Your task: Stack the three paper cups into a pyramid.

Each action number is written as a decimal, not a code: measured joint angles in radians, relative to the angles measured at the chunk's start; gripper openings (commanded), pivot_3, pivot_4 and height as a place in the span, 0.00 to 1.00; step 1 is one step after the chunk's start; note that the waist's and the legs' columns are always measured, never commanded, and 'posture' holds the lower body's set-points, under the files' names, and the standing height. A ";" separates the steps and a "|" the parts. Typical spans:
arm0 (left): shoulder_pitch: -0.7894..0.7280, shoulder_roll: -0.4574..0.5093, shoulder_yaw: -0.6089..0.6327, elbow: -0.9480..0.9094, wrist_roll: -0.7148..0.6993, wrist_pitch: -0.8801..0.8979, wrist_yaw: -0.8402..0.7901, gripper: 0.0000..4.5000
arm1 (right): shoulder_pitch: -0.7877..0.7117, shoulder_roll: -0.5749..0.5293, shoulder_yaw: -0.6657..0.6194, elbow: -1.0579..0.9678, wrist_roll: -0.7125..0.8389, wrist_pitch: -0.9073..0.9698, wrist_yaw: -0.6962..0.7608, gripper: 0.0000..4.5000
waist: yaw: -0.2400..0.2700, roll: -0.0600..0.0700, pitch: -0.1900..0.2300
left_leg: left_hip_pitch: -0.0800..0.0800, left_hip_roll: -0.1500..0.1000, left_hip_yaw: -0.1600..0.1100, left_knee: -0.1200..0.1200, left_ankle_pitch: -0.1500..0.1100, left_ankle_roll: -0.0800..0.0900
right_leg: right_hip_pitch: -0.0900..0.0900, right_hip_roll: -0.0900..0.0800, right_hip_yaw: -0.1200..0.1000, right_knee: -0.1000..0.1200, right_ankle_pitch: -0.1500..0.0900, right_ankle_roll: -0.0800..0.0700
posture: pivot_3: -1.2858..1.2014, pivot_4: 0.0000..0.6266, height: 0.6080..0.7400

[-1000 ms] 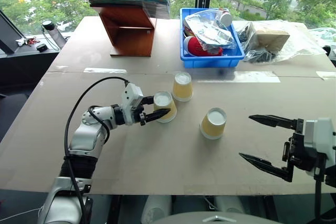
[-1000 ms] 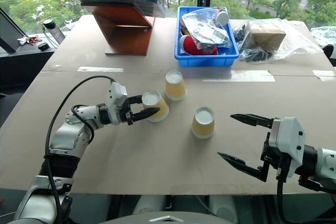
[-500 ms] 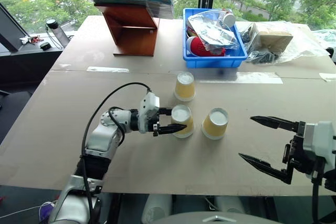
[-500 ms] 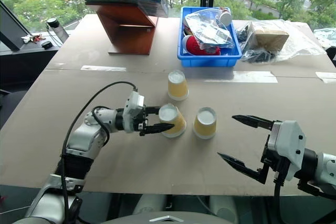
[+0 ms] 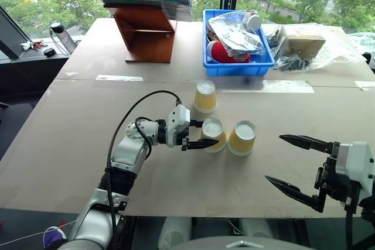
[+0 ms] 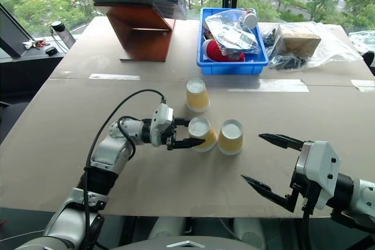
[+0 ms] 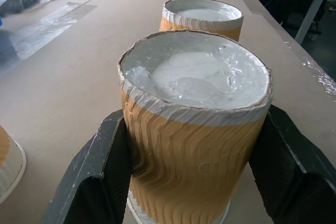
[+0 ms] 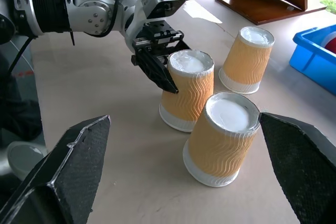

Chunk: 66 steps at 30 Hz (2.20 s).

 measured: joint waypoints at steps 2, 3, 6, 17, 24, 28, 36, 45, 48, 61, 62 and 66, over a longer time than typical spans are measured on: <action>0.000 0.001 0.000 0.000 -0.001 0.002 -0.005 0.68 | -0.001 0.000 0.000 0.000 0.000 0.000 -0.007 1.00 | 0.000 0.000 0.000 | 0.000 0.000 0.000 0.000 0.000 0.000 | 0.000 0.000 0.000 0.000 0.000 0.000 | 0.52 0.24 1.00; 0.000 0.002 0.000 0.000 -0.002 0.005 -0.010 0.78 | -0.001 0.000 0.000 0.000 0.000 0.000 -0.010 1.00 | 0.000 0.000 0.000 | 0.000 0.000 0.000 0.000 0.000 0.000 | 0.000 0.000 0.000 0.000 0.000 0.000 | 0.52 0.24 1.00; 0.016 0.006 -0.001 0.000 -0.002 0.020 -0.019 1.00 | -0.001 0.000 0.000 0.000 0.000 0.000 -0.012 1.00 | -0.001 0.000 0.000 | 0.000 0.000 0.000 0.000 0.000 0.000 | 0.000 0.000 0.000 0.000 0.000 0.000 | 0.52 0.24 1.00; 0.057 0.143 0.197 -0.101 -0.092 0.179 0.099 1.00 | -0.007 0.031 -0.019 -0.011 0.052 -0.013 -0.037 1.00 | 0.003 0.000 0.000 | 0.000 0.002 -0.001 0.000 0.000 0.000 | 0.000 -0.001 -0.002 0.000 0.000 0.000 | 0.52 0.24 1.00; -0.202 0.116 0.178 -0.073 -0.070 0.413 0.285 1.00 | -0.042 0.027 -0.060 -0.006 0.120 -0.018 -0.055 1.00 | 0.007 -0.001 0.000 | -0.001 -0.003 -0.005 0.002 0.000 0.000 | 0.003 -0.001 -0.003 -0.001 0.000 0.001 | 0.52 0.24 1.00; -0.291 0.061 0.097 -0.027 -0.034 0.441 0.296 1.00 | -0.042 0.020 -0.095 -0.005 0.139 -0.018 -0.056 1.00 | -0.003 -0.001 0.000 | -0.001 -0.002 -0.005 0.001 0.000 0.000 | 0.003 0.000 -0.002 0.000 0.000 0.001 | 0.52 0.24 1.00; -0.384 0.014 0.036 0.122 0.045 0.384 0.294 1.00 | 0.033 0.034 -0.235 -0.007 0.223 -0.019 -0.068 1.00 | 0.002 -0.001 0.000 | -0.001 -0.002 -0.006 0.001 0.000 0.000 | 0.003 0.000 -0.003 0.000 0.000 0.001 | 0.52 0.24 1.00; -0.391 0.002 0.040 0.139 0.062 0.367 0.288 1.00 | 0.212 0.095 -0.402 -0.010 0.245 -0.037 -0.050 1.00 | 0.002 -0.001 0.000 | 0.000 -0.002 -0.006 0.001 0.000 0.000 | 0.003 -0.001 -0.003 0.000 0.000 0.001 | 0.52 0.24 1.00; -0.383 0.002 0.050 0.136 0.058 0.368 0.286 1.00 | 0.221 0.099 -0.409 -0.011 0.245 -0.043 -0.051 1.00 | 0.001 -0.001 0.000 | 0.000 -0.002 -0.005 0.001 0.000 0.000 | 0.003 -0.001 -0.002 0.000 0.000 0.001 | 0.52 0.24 1.00; -0.349 -0.015 0.053 0.144 0.080 0.326 0.307 1.00 | 0.176 0.069 -0.360 -0.008 0.232 -0.045 -0.059 1.00 | 0.002 -0.001 0.000 | -0.001 -0.003 -0.006 0.001 0.000 0.000 | 0.003 -0.001 -0.003 0.000 0.000 0.001 | 0.52 0.24 1.00; -0.349 -0.016 0.050 0.150 0.082 0.325 0.308 1.00 | 0.175 0.067 -0.360 -0.008 0.231 -0.045 -0.059 1.00 | 0.002 -0.001 0.000 | -0.001 -0.003 -0.006 0.001 0.000 0.000 | 0.003 -0.001 -0.003 0.000 0.000 0.001 | 0.52 0.24 1.00; -0.351 -0.047 0.047 0.198 0.101 0.307 0.318 1.00 | 0.177 0.067 -0.360 -0.008 0.230 -0.044 -0.061 1.00 | 0.003 -0.001 0.000 | -0.001 -0.003 -0.006 0.001 0.000 0.000 | 0.003 -0.001 -0.003 0.000 0.000 0.001 | 0.52 0.24 1.00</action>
